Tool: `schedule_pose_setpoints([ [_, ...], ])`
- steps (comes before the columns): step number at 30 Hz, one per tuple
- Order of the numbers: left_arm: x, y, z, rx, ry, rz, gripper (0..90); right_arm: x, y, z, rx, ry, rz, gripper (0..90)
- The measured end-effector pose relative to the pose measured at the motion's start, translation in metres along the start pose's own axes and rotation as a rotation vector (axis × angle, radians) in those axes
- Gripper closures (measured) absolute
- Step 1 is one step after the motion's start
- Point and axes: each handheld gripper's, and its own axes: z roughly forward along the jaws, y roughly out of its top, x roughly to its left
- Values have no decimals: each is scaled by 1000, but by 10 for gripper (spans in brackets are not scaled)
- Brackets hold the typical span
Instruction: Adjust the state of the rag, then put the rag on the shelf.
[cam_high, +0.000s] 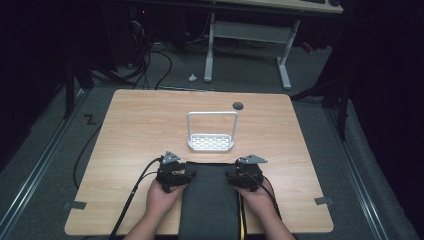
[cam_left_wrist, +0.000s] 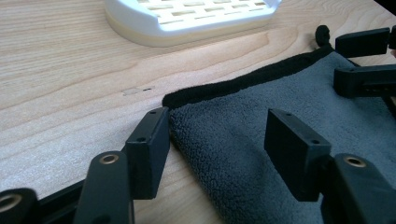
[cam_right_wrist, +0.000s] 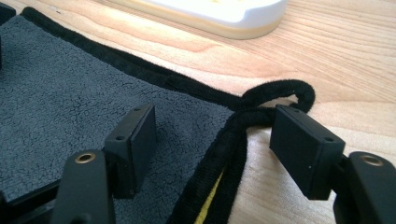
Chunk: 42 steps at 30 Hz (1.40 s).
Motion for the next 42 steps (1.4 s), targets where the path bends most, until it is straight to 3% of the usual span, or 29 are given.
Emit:
schedule_pose_setpoints([
  [5,1,0,0,-2,-10,-28,486,3,-2,-1,-14,14,-15,490],
  [12,6,1,1,13,-49,-82,648,5,-5,-3,-26,56,15,705],
  [15,4,1,2,22,-35,-58,735,7,-6,-4,-32,58,3,764],
  [18,1,0,2,21,-21,-34,813,9,-7,-4,-40,52,-9,785],
  [24,-3,-2,-3,-22,-9,-1,838,14,-8,-10,-77,35,-32,790],
  [29,-2,-2,-5,-36,-9,-3,839,17,-6,-15,-109,27,-55,790],
  [35,-1,-1,-9,-60,-16,-9,839,18,-3,-22,-147,31,-38,789],
  [42,-2,3,-20,-148,-9,4,838,23,3,-30,-205,18,-81,788],
])
